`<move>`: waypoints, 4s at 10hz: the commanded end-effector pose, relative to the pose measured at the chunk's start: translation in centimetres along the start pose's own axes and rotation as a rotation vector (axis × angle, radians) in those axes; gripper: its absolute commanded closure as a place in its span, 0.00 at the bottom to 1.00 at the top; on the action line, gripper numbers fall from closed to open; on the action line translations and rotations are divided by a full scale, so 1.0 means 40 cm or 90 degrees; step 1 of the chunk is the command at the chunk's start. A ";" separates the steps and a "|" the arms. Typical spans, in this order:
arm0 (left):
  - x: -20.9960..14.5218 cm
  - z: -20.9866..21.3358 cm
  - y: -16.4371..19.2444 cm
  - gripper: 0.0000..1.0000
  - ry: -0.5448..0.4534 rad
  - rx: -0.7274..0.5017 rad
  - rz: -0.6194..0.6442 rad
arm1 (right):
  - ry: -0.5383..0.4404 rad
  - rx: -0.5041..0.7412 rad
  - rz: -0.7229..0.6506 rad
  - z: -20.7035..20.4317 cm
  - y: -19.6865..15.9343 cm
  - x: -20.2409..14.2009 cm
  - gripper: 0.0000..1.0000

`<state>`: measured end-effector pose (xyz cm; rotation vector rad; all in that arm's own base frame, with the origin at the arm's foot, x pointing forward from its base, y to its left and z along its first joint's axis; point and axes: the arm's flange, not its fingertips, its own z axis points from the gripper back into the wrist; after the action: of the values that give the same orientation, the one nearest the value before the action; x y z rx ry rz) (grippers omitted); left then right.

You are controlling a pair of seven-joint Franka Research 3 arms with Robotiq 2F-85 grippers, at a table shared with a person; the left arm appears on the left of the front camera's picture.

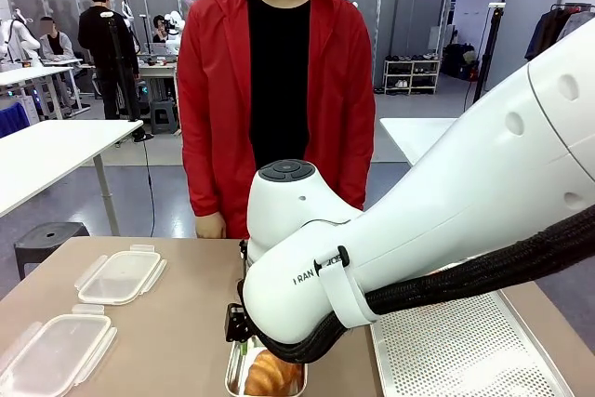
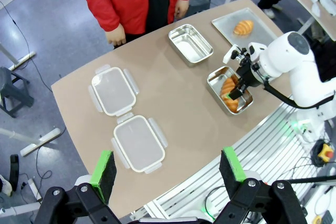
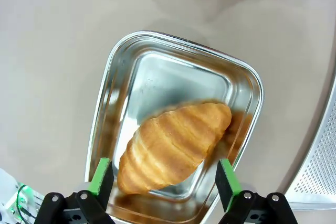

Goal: Place the bread into the airtight container.
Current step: Pick up a Butter Roll and place it into an empty Airtight Container.

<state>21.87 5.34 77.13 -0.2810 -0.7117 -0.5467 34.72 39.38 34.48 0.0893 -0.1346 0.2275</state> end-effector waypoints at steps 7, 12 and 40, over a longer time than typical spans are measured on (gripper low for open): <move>0.005 0.004 0.001 0.00 0.005 0.002 -0.010 | -0.068 0.048 0.150 0.563 -0.352 -0.130 0.00; 0.005 0.004 0.001 0.00 0.005 0.002 -0.010 | -0.230 -0.001 0.316 0.901 -0.714 -0.395 0.00; 0.005 0.004 0.001 0.00 0.005 0.002 -0.010 | -0.282 0.012 0.259 1.038 -0.914 -0.511 0.00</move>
<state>21.87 5.36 77.15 -0.2804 -0.7117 -0.5458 18.49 -4.74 69.96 0.1254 -0.5928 0.6073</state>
